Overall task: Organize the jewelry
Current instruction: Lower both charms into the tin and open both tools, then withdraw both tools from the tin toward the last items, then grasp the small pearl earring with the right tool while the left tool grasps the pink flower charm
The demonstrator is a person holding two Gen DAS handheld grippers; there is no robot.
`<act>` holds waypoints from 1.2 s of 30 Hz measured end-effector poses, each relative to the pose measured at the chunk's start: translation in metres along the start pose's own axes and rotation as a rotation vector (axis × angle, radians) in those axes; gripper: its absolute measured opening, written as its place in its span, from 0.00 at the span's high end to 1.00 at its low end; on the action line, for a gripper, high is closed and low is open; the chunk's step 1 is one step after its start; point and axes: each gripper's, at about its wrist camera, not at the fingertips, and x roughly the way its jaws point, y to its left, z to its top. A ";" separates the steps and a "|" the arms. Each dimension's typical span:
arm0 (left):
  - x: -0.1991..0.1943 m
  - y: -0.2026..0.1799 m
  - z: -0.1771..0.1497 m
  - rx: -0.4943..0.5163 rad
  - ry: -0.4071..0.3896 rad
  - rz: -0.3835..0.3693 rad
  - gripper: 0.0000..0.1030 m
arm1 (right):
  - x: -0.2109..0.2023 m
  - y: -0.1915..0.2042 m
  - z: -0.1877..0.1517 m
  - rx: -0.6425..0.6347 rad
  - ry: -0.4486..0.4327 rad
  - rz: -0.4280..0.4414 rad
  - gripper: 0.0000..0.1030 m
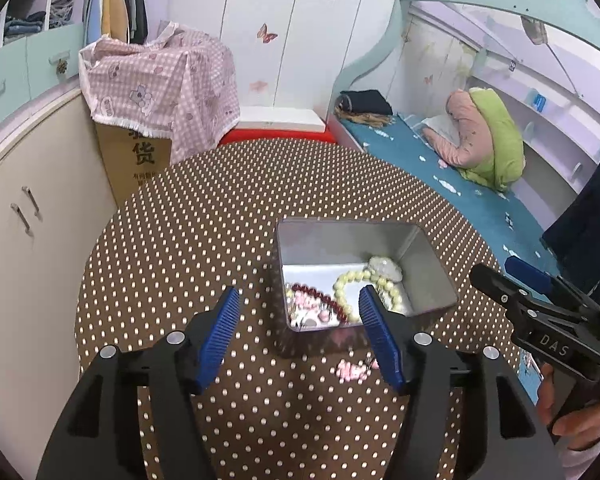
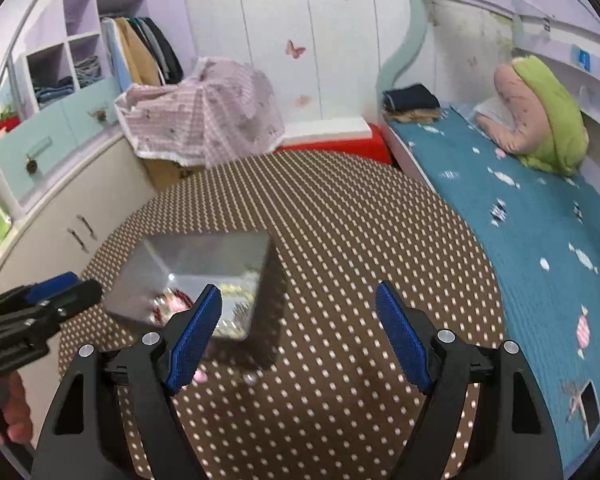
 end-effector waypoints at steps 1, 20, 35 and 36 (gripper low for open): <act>0.001 0.001 -0.003 -0.006 0.009 -0.001 0.42 | 0.002 -0.002 -0.004 0.003 0.012 -0.001 0.26; 0.031 -0.007 -0.050 -0.034 0.177 -0.019 0.42 | 0.035 0.025 -0.058 -0.068 0.205 0.122 0.46; 0.045 -0.018 -0.047 -0.037 0.221 -0.051 0.42 | 0.051 0.036 -0.058 -0.096 0.191 0.084 0.76; 0.047 -0.019 -0.047 -0.035 0.226 -0.054 0.42 | 0.051 0.035 -0.058 -0.093 0.192 0.085 0.77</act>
